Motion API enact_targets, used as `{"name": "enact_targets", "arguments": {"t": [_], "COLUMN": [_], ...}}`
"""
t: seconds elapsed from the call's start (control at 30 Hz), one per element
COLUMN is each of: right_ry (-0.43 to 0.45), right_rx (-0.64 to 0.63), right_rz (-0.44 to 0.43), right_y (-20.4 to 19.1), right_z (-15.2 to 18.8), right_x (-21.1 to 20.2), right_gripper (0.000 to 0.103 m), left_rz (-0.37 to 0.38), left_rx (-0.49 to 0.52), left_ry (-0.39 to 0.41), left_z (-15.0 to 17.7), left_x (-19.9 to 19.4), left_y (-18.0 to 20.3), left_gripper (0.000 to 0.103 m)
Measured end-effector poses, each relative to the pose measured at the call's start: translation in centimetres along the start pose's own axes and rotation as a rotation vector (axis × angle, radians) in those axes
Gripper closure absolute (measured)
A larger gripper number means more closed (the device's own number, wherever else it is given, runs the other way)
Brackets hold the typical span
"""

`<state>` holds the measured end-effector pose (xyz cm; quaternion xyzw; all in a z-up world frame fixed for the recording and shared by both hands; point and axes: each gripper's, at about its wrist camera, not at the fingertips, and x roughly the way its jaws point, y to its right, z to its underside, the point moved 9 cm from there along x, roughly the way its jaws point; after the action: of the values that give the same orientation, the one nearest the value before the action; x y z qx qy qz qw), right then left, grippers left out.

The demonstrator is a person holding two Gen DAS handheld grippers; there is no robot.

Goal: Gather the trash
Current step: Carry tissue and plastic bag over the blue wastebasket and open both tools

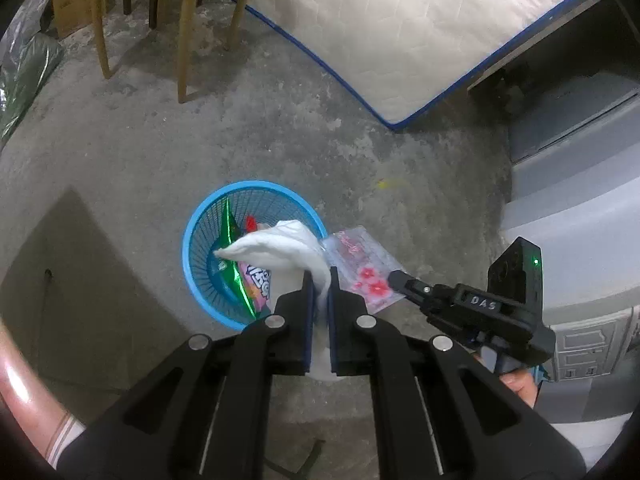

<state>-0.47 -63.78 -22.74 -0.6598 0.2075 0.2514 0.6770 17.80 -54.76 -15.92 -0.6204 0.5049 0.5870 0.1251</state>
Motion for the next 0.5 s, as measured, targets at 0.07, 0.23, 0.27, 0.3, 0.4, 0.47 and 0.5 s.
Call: {"name": "enact_targets", "arguments": {"t": [0.07, 0.23, 0.27, 0.3, 0.4, 0.47, 0.5], "right_ry": [0.009, -0.011, -0.024, -0.032, -0.046, -0.048, -0.049], "right_rx": [0.011, 0.072, 0.097, 0.122, 0.146, 0.137, 0.134], "right_rz": [0.012, 0.089, 0.102, 0.102, 0.096, 0.098, 0.097], "right_y": [1.0, 5.8, 6.9, 7.6, 8.9, 9.1, 9.1], "right_z": [-1.1, -2.7, -2.6, -2.4, -1.6, -1.3, -1.2], "right_x": [1.5, 5.9, 6.6, 7.0, 7.5, 7.4, 7.4], "right_gripper": [0.085, 0.056, 0.056, 0.056, 0.056, 0.056, 0.056], "left_rz": [-0.029, -0.082, -0.076, -0.075, -0.089, -0.089, -0.088], "left_rx": [0.022, -0.030, -0.050, -0.061, -0.060, -0.059, -0.060], "left_ry": [-0.030, -0.023, -0.025, -0.025, -0.004, 0.018, 0.030], "left_z": [-0.2, -0.2, -0.1, 0.1, 0.3, 0.1, 0.2], "left_x": [1.8, 3.7, 3.8, 3.6, 2.4, 1.4, 0.7], "left_y": [0.1, -2.0, -2.7, -3.0, -3.9, -4.1, -4.1], "left_gripper": [0.092, 0.062, 0.060, 0.059, 0.058, 0.057, 0.056]}}
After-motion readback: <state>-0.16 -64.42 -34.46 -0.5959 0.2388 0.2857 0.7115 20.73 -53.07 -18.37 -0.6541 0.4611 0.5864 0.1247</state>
